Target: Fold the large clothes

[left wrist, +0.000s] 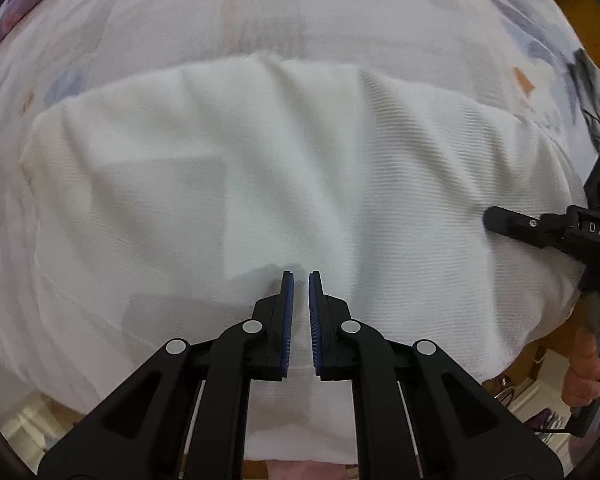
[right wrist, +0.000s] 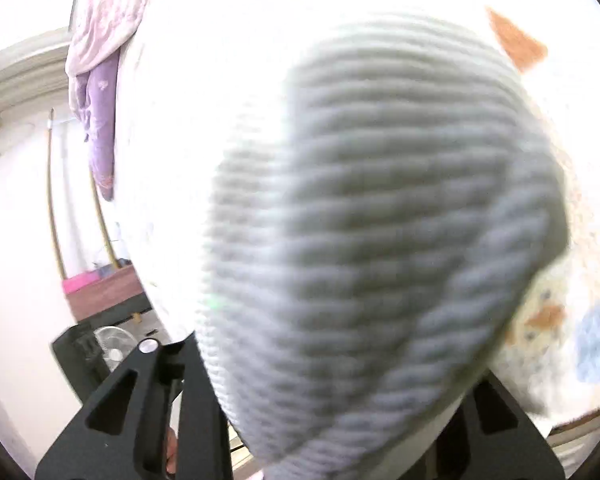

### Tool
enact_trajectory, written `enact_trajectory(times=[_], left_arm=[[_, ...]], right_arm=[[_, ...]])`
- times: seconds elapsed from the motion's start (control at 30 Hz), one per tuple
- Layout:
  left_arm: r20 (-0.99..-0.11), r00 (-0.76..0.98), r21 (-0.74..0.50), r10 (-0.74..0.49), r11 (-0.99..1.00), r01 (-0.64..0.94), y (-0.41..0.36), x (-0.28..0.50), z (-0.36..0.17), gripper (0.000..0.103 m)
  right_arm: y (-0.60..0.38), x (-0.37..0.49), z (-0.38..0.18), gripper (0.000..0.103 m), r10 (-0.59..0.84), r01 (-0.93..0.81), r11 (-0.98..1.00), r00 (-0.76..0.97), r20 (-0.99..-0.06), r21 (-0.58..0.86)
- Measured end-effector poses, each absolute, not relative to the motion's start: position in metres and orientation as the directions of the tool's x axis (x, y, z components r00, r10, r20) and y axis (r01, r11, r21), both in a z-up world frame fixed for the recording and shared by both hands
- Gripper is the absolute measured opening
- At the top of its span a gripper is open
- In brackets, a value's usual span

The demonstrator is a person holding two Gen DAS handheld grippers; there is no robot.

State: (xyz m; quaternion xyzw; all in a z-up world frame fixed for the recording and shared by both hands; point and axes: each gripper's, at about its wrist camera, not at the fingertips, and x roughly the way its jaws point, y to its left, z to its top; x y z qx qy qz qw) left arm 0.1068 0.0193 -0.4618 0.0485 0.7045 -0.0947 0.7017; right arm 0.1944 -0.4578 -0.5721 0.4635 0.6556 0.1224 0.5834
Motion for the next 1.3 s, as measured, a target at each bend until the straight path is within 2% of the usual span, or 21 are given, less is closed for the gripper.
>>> enact_trajectory(times=[0.4, 0.8, 1.1, 1.3], left_arm=[[-0.992, 0.055, -0.102, -0.116, 0.972, 0.210, 0.039, 0.109, -0.423, 0.009], [-0.987, 0.134, -0.079, -0.093, 0.991, 0.108, 0.156, 0.109, -0.375, 0.009], [-0.983, 0.169, -0.073, -0.071, 0.997, -0.003, 0.254, 0.098, -0.361, 0.009], [-0.984, 0.173, -0.066, -0.045, 0.991, -0.117, 0.320, 0.083, -0.355, 0.009]], right_arm=[[-0.363, 0.235, -0.476, 0.023, 0.564, 0.288, 0.785, 0.034, -0.825, 0.549], [-0.240, 0.271, -0.432, 0.023, 0.410, 0.073, 0.910, -0.030, -0.912, 0.407], [-0.116, 0.292, -0.433, 0.023, 0.390, -0.031, 0.918, -0.102, -0.915, 0.395], [-0.020, 0.315, -0.472, 0.026, 0.320, -0.099, 0.935, -0.179, -0.930, 0.341]])
